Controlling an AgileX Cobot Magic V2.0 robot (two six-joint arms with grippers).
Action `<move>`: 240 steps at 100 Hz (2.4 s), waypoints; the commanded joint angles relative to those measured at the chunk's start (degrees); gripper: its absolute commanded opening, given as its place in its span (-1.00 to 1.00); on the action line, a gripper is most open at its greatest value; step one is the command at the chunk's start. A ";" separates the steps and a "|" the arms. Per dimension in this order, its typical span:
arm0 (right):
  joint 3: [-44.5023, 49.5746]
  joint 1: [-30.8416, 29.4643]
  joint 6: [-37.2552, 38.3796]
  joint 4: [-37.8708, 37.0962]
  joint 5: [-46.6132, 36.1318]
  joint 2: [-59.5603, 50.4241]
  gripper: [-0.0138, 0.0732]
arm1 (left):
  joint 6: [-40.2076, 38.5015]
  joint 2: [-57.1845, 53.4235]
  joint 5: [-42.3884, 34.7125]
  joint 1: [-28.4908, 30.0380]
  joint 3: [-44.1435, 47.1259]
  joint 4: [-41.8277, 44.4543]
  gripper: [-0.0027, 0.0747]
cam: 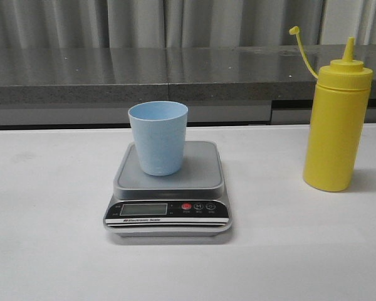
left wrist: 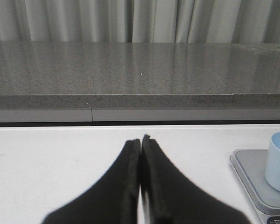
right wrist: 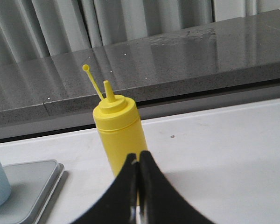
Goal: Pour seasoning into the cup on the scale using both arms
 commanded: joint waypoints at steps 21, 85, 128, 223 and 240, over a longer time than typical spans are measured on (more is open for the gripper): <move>3.06 -0.28 -0.39 -0.39 -7.54 -2.78 -0.84 | -0.53 0.65 -4.57 0.17 -1.59 -0.31 -0.98; 6.11 -0.28 -19.20 9.09 -2.94 -5.34 -0.84 | -0.53 0.65 -4.57 0.17 -1.59 -0.31 -0.98; 6.11 -0.28 -18.83 7.76 4.23 -18.24 -0.84 | -0.53 0.65 -4.57 0.17 -1.59 -0.31 -0.98; 6.05 -0.17 -18.78 7.70 6.93 -18.34 -0.84 | -0.53 0.65 -4.57 0.17 -1.59 -0.31 -0.98; 6.05 -0.17 -18.78 7.70 6.93 -18.34 -0.84 | -0.53 0.65 -4.57 0.17 -1.59 -0.31 -0.98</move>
